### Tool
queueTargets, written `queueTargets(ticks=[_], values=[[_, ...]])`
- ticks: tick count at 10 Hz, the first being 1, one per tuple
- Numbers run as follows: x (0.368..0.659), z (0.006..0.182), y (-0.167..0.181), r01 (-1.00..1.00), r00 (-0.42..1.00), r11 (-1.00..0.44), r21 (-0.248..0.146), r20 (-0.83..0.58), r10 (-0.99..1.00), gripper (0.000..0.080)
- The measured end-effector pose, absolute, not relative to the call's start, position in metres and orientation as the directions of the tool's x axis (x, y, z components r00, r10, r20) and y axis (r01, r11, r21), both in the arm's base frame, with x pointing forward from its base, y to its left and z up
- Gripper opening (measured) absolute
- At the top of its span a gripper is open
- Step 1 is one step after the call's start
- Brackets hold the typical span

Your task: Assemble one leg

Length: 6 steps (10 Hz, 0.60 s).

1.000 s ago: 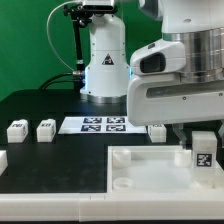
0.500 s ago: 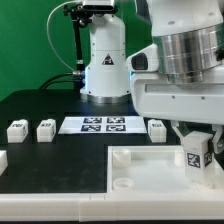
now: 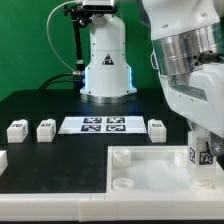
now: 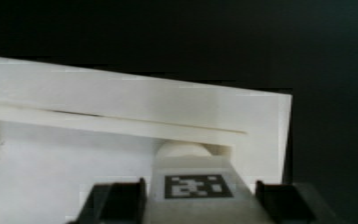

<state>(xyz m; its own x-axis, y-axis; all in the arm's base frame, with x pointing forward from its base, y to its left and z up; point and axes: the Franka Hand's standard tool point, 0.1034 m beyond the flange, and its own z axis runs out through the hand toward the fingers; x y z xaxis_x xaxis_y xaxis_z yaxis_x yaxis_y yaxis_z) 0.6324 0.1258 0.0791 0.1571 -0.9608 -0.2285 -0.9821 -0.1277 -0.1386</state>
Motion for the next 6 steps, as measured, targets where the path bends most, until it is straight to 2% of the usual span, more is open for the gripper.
queueTargets(ticks=[1,3,4,6], values=[[0.6319,0.0784,0.1257,-0.967,0.235,-0.204,-0.155,-0.217,-0.948,0.0367],[0.6271,0.0755,0.1240,-0.876,0.478,-0.451,-0.171,-0.196,-0.856,0.0618],[0.6273,0.0770,0.1235,-0.726,0.688,-0.666,-0.170,-0.158,-0.709,0.0643],[0.6305,0.0767,0.1224,-0.540,0.842,-0.817,-0.202,-0.102,-0.530,0.0643]])
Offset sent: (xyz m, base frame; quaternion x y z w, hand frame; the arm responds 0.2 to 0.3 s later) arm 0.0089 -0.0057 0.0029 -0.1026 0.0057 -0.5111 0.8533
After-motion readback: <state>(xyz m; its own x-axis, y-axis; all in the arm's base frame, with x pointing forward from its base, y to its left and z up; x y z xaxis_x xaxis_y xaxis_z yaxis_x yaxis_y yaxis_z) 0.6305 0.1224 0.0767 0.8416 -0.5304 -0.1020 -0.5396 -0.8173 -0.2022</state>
